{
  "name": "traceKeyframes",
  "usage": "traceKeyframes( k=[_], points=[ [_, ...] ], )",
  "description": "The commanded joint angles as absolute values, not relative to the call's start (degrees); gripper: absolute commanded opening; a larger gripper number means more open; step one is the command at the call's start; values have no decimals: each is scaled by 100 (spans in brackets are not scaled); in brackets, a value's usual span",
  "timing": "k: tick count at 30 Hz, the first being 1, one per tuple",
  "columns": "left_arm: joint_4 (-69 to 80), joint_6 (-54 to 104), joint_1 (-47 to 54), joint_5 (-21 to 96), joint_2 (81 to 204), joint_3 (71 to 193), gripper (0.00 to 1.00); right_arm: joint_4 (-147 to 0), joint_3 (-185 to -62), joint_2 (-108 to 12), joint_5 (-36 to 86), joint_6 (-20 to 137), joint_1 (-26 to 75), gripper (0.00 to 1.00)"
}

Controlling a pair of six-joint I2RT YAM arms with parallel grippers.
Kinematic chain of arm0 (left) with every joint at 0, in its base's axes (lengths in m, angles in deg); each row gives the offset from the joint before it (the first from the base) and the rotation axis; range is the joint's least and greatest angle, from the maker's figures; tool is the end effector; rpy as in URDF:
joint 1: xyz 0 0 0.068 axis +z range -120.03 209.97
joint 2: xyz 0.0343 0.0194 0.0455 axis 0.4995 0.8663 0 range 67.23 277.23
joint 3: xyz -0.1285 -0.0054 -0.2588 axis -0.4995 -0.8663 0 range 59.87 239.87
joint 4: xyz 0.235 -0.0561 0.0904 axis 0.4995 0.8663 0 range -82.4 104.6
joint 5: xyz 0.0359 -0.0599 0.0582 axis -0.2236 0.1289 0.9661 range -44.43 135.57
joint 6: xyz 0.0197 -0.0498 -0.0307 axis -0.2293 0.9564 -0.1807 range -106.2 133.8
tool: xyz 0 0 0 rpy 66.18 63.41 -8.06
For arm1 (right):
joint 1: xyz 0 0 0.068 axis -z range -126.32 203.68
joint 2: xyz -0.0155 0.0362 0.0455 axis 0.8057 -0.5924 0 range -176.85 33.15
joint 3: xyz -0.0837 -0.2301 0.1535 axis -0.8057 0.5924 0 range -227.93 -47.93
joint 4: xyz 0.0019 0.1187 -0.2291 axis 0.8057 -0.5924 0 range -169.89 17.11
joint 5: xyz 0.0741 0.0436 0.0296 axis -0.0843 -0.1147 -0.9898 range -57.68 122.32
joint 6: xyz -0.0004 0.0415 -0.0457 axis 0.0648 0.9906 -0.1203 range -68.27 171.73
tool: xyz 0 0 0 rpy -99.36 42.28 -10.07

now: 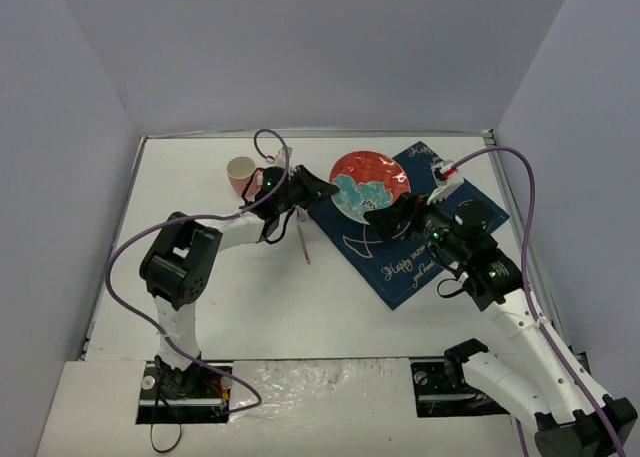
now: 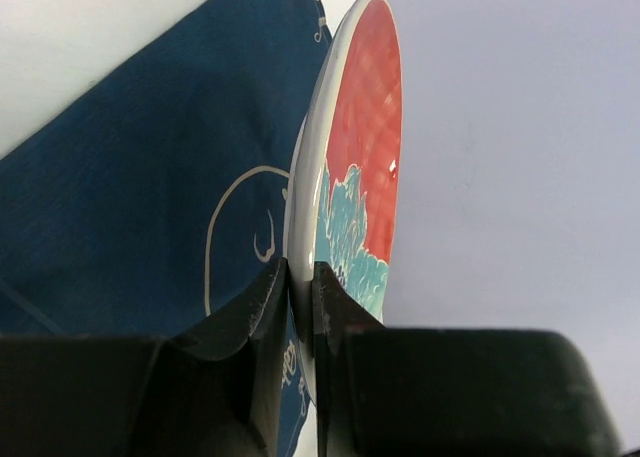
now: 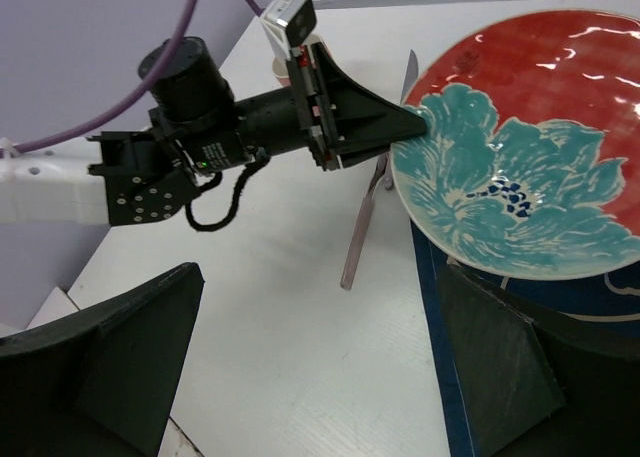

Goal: Set the dinner table for one person

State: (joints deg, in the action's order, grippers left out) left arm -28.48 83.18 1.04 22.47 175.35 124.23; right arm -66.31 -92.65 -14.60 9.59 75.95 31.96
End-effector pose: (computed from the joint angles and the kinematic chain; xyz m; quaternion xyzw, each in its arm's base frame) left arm 0.3752 -0.2284 0.2411 -0.1314 0.7377 -0.5863 0.3078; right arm 0.1719 0.0878 0.3758 -0.1289 0.6744 0.4030 0.6051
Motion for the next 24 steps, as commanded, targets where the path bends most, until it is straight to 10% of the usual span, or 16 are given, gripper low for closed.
traceKeyframes(
  k=[1, 24],
  points=[
    [-4731, 8851, -158, 1885, 17621, 13533, 0, -6471, -9668, -1400, 1166, 7431, 3241, 100],
    [-4879, 9202, -667, 1999, 19508, 15312, 0, -6669, -9637, -1296, 1219, 7406, 3281, 100]
  ],
)
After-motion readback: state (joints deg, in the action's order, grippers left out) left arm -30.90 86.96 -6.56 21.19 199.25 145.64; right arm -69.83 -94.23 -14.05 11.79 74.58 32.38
